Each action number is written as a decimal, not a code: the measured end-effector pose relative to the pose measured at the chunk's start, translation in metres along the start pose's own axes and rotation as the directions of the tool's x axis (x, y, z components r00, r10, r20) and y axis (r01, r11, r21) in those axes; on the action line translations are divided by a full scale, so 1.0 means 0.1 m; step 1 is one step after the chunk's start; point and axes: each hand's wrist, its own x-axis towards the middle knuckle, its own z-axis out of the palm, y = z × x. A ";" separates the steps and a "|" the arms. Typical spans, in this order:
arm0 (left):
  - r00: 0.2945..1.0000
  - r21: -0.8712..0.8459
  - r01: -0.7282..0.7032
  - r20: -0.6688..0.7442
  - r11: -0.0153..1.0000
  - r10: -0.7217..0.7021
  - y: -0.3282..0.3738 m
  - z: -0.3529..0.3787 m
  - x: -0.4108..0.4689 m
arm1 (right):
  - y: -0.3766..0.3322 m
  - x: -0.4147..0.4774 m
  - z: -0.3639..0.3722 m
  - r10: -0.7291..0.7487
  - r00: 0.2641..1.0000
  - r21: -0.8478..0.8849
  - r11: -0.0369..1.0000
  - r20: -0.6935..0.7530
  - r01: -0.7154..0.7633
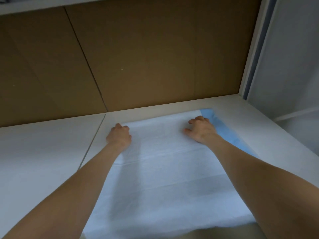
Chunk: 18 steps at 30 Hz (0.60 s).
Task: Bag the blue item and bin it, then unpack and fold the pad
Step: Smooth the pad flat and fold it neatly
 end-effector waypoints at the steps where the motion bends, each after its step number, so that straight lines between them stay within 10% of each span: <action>1: 0.998 0.011 -0.005 0.066 1.000 0.004 0.01 0.03 0.00 | -0.05 -0.02 0.01 -0.024 0.999 -0.001 1.000 0.047 0.024; 18: 0.961 -0.009 -0.118 0.252 0.993 0.117 0.28 0.18 0.62 | -0.07 0.45 0.18 0.067 0.988 -0.166 0.985 0.140 -0.044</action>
